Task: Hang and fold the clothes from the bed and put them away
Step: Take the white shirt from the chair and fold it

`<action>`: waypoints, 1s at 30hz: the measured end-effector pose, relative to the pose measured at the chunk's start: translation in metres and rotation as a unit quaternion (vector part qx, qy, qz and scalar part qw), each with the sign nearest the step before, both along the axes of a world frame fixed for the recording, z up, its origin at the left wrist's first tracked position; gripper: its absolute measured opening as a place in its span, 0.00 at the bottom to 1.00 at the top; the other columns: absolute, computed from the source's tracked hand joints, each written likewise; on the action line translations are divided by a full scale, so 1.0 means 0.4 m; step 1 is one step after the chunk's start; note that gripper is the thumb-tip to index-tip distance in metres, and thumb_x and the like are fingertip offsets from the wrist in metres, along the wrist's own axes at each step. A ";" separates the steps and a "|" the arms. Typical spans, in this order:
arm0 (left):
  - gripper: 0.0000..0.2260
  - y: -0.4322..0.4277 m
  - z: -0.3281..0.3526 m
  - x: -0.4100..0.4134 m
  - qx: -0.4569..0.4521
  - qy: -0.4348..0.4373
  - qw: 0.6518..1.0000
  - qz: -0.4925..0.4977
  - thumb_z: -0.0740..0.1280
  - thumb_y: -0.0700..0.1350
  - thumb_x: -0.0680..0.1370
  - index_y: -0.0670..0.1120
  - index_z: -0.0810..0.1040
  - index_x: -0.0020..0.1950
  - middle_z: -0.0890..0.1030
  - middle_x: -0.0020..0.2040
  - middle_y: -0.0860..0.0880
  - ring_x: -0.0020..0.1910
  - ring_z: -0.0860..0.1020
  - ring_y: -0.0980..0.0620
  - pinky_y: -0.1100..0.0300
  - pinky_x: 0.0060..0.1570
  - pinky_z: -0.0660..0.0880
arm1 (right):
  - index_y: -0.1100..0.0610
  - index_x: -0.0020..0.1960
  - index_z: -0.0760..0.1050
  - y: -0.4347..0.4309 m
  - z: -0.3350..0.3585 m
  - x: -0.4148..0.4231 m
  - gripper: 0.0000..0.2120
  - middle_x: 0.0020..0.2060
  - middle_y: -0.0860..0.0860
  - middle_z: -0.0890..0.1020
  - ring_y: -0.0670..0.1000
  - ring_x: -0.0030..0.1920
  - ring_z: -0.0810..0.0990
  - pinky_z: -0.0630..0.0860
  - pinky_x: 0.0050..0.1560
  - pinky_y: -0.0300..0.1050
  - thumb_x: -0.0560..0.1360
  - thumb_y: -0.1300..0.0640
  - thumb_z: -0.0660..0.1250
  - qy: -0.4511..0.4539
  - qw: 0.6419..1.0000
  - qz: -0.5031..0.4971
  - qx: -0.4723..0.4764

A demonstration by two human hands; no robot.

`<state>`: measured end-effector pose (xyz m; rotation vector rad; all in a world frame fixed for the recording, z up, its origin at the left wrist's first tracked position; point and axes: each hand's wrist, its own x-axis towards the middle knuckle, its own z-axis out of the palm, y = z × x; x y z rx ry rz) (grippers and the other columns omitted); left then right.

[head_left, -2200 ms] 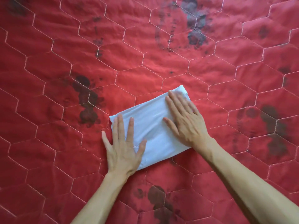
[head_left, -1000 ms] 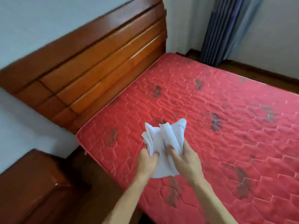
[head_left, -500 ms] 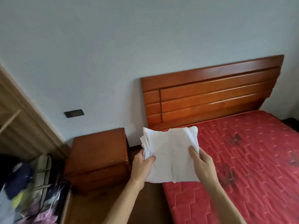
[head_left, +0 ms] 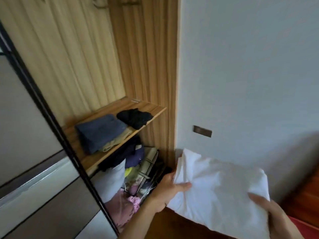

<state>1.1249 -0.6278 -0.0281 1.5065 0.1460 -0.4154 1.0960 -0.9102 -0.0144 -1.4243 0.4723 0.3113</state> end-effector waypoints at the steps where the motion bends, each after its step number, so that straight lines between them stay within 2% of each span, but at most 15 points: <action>1: 0.16 0.049 0.001 0.011 0.005 0.003 1.000 0.018 0.76 0.39 0.73 0.46 0.81 0.59 0.86 0.54 0.48 0.53 0.84 0.49 0.55 0.52 0.80 | 0.60 0.66 0.76 0.051 -0.006 0.055 0.41 0.54 0.62 0.83 0.65 0.58 0.80 0.73 0.64 0.63 0.56 0.49 0.82 -0.005 0.998 0.032 -0.058; 2: 0.16 0.097 0.002 0.021 0.011 0.007 0.999 0.042 0.77 0.40 0.72 0.47 0.82 0.58 0.86 0.53 0.49 0.52 0.84 0.50 0.55 0.51 0.80 | 0.61 0.67 0.74 0.109 -0.003 0.102 0.48 0.55 0.60 0.82 0.65 0.59 0.79 0.72 0.65 0.64 0.49 0.51 0.85 -0.024 0.994 0.060 -0.091; 3: 0.15 0.143 -0.001 0.031 0.017 0.010 0.997 0.073 0.78 0.41 0.70 0.49 0.82 0.56 0.86 0.51 0.51 0.51 0.85 0.51 0.56 0.50 0.80 | 0.59 0.67 0.74 0.167 -0.007 0.151 0.49 0.54 0.56 0.82 0.63 0.59 0.80 0.72 0.66 0.63 0.48 0.51 0.86 -0.034 0.991 0.089 -0.097; 6: 0.19 0.270 -0.006 0.065 0.044 0.025 0.984 0.168 0.81 0.48 0.67 0.51 0.82 0.56 0.87 0.49 0.54 0.49 0.85 0.52 0.53 0.53 0.81 | 0.57 0.60 0.79 0.330 0.005 0.281 0.36 0.49 0.55 0.86 0.57 0.51 0.85 0.77 0.61 0.58 0.57 0.44 0.83 -0.053 0.982 0.158 -0.088; 9: 0.19 0.372 -0.022 0.102 0.020 0.039 0.959 0.279 0.80 0.48 0.69 0.49 0.82 0.58 0.87 0.46 0.53 0.47 0.85 0.51 0.56 0.47 0.81 | 0.56 0.58 0.80 0.451 -0.010 0.419 0.22 0.48 0.54 0.87 0.54 0.47 0.87 0.79 0.53 0.52 0.68 0.48 0.77 -0.079 0.976 0.204 -0.020; 11: 0.20 0.428 -0.029 0.133 0.012 0.034 0.937 0.347 0.80 0.51 0.67 0.51 0.82 0.57 0.87 0.48 0.52 0.49 0.85 0.51 0.56 0.48 0.80 | 0.56 0.57 0.81 0.523 -0.012 0.509 0.15 0.47 0.54 0.87 0.53 0.46 0.87 0.80 0.48 0.50 0.74 0.51 0.72 -0.104 0.964 0.244 -0.001; 15: 0.19 0.537 -0.042 0.242 0.037 -0.012 0.889 0.455 0.79 0.51 0.68 0.48 0.83 0.56 0.86 0.51 0.49 0.49 0.85 0.49 0.55 0.49 0.81 | 0.56 0.57 0.80 0.680 -0.025 0.725 0.16 0.47 0.59 0.86 0.62 0.49 0.85 0.81 0.54 0.63 0.74 0.48 0.72 -0.118 0.935 0.333 -0.008; 18: 0.15 0.608 -0.030 0.337 0.062 -0.020 0.842 0.535 0.78 0.50 0.70 0.48 0.83 0.55 0.86 0.50 0.48 0.49 0.84 0.47 0.52 0.50 0.81 | 0.54 0.55 0.81 0.829 -0.020 0.897 0.14 0.44 0.54 0.87 0.58 0.46 0.85 0.82 0.50 0.59 0.75 0.47 0.71 -0.151 0.911 0.382 -0.022; 21: 0.16 0.706 -0.006 0.417 0.087 -0.012 0.792 0.605 0.77 0.50 0.72 0.48 0.81 0.56 0.84 0.53 0.48 0.50 0.82 0.47 0.49 0.50 0.80 | 0.51 0.55 0.80 0.999 0.002 1.040 0.07 0.49 0.55 0.85 0.58 0.49 0.83 0.80 0.53 0.59 0.78 0.53 0.69 -0.168 0.882 0.440 0.012; 24: 0.20 0.820 0.041 0.486 0.141 -0.014 0.751 0.644 0.76 0.52 0.72 0.49 0.76 0.60 0.79 0.55 0.51 0.50 0.78 0.50 0.54 0.50 0.75 | 0.54 0.58 0.79 1.175 0.004 1.160 0.10 0.52 0.54 0.84 0.58 0.53 0.83 0.78 0.59 0.63 0.77 0.54 0.71 -0.185 0.855 0.483 0.036; 27: 0.30 0.919 0.043 0.547 0.222 0.047 0.712 0.665 0.75 0.54 0.73 0.45 0.72 0.70 0.74 0.61 0.50 0.61 0.76 0.44 0.53 0.57 0.73 | 0.56 0.62 0.77 1.333 -0.016 1.231 0.19 0.56 0.52 0.82 0.56 0.55 0.81 0.77 0.60 0.59 0.74 0.51 0.73 -0.198 0.857 0.476 -0.003; 28: 0.31 0.947 0.025 0.567 0.256 0.080 0.705 0.656 0.75 0.54 0.73 0.45 0.70 0.72 0.74 0.66 0.48 0.64 0.74 0.42 0.51 0.61 0.72 | 0.56 0.64 0.76 1.374 -0.033 1.245 0.21 0.57 0.53 0.81 0.56 0.56 0.80 0.76 0.60 0.57 0.74 0.50 0.74 -0.198 0.859 0.471 -0.025; 30: 0.31 0.965 -0.016 0.605 0.294 0.149 0.724 0.606 0.71 0.51 0.77 0.43 0.64 0.76 0.71 0.72 0.43 0.66 0.73 0.41 0.52 0.65 0.70 | 0.58 0.68 0.73 1.430 -0.089 1.267 0.25 0.61 0.56 0.79 0.58 0.59 0.78 0.74 0.59 0.53 0.75 0.48 0.72 -0.197 0.848 0.483 -0.096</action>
